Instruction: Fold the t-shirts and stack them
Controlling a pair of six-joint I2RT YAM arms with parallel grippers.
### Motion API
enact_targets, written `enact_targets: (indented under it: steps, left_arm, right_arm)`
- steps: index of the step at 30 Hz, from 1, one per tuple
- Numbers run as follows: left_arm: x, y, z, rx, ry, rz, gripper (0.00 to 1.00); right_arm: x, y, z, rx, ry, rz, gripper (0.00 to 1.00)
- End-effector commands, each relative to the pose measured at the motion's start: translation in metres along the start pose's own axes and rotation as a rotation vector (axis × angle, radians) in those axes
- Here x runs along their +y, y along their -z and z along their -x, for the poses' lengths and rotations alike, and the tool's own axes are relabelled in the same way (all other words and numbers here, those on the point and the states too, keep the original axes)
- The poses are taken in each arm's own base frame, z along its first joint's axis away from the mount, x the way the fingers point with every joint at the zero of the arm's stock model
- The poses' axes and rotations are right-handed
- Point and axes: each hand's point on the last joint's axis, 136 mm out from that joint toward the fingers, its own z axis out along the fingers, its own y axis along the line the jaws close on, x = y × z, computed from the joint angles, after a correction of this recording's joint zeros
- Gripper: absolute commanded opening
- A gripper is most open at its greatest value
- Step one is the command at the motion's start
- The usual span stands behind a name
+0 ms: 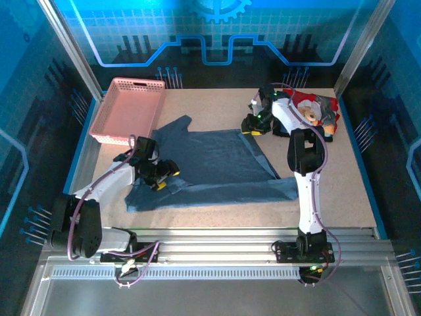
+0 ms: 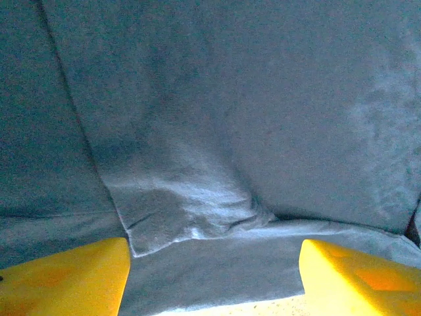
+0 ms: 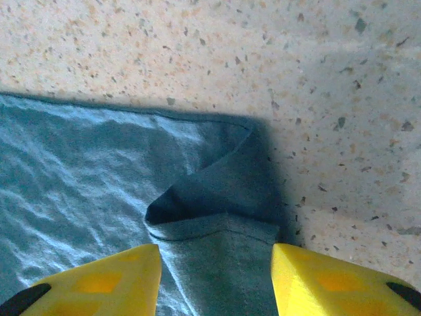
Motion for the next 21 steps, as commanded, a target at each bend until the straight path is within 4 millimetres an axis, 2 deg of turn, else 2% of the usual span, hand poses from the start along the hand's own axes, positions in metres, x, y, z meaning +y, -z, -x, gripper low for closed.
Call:
enact_targets:
  steps: [1,3,6,8,13,16,21]
  left_arm:
    - [0.011,-0.005,-0.002,0.02,0.029,0.009,0.7]
    - [0.018,-0.007,-0.001,0.02,0.044,0.02,0.7]
    - [0.027,-0.008,-0.001,0.018,0.061,0.034,0.7]
    - [0.036,-0.008,-0.002,0.017,0.076,0.057,0.7]
    - [0.061,-0.01,-0.006,0.018,0.126,0.106,0.7]
    - [0.077,-0.011,-0.009,0.021,0.156,0.155,0.7]
    - [0.098,-0.013,-0.014,0.025,0.182,0.227,0.7]
  right_arm:
    - [-0.003,-0.01,-0.01,0.047,0.0,-0.03,0.49]
    - [-0.002,-0.014,-0.01,0.046,-0.001,-0.022,0.48]
    - [-0.004,-0.016,-0.006,0.037,-0.016,-0.036,0.33]
    - [-0.007,-0.016,-0.003,0.026,-0.033,-0.044,0.19]
    - [-0.013,-0.006,0.009,-0.022,-0.047,-0.092,0.04]
    - [-0.019,0.003,0.013,-0.044,-0.06,-0.127,0.0]
    - [-0.034,0.015,0.016,-0.067,-0.083,-0.207,0.0]
